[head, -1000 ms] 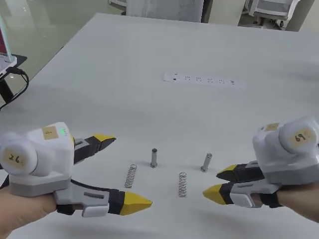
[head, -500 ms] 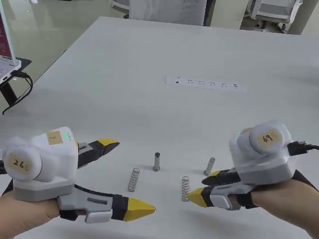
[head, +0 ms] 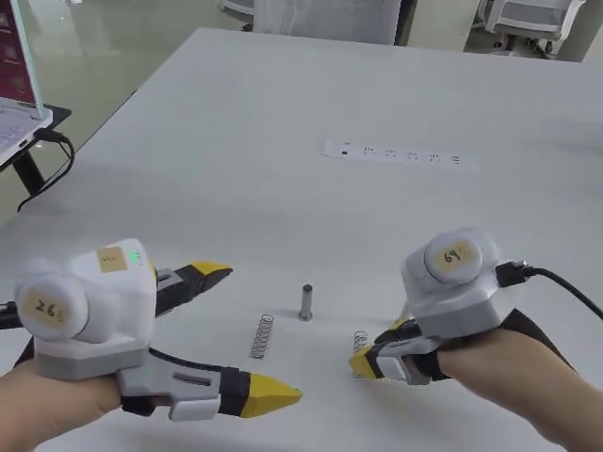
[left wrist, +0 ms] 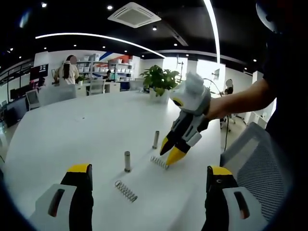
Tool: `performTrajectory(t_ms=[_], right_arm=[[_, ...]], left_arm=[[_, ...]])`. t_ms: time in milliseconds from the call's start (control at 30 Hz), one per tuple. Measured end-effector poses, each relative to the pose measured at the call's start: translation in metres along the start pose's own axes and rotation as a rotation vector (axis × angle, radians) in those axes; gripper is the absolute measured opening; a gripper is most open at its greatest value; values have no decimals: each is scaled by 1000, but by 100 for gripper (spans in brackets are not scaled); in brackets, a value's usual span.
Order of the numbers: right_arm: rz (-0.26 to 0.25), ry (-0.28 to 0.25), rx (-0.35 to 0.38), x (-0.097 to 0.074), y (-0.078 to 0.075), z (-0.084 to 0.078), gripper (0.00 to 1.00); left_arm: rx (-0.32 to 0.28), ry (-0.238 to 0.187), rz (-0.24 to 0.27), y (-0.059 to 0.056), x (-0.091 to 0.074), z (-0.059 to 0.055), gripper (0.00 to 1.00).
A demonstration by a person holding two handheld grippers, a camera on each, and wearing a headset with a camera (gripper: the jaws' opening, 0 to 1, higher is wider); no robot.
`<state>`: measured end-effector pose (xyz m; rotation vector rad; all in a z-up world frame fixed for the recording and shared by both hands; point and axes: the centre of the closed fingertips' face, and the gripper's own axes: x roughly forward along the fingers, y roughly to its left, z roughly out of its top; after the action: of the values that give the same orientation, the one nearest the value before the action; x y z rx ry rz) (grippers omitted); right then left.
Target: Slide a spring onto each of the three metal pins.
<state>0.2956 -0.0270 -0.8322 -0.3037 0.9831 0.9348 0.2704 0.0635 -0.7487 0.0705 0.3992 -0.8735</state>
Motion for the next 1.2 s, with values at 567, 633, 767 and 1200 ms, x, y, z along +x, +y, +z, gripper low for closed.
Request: performTrajectory(t_ms=[567,633,767,1200], right_arm=[[-45,53,19,13,-5,-5,16],[-52,64,17,14,-6,-8,15],[-54,66,-2,13,-7,-10,12],[-75,54,-82,8,-13,-10,8]], left_arm=[[-10,-2,3,1,0,-3,95],[-9,-2,2,1,0,-3,95],[-10,1,2,0,0,-5,95],[-7,-5,-2,-1,1,-3,95]])
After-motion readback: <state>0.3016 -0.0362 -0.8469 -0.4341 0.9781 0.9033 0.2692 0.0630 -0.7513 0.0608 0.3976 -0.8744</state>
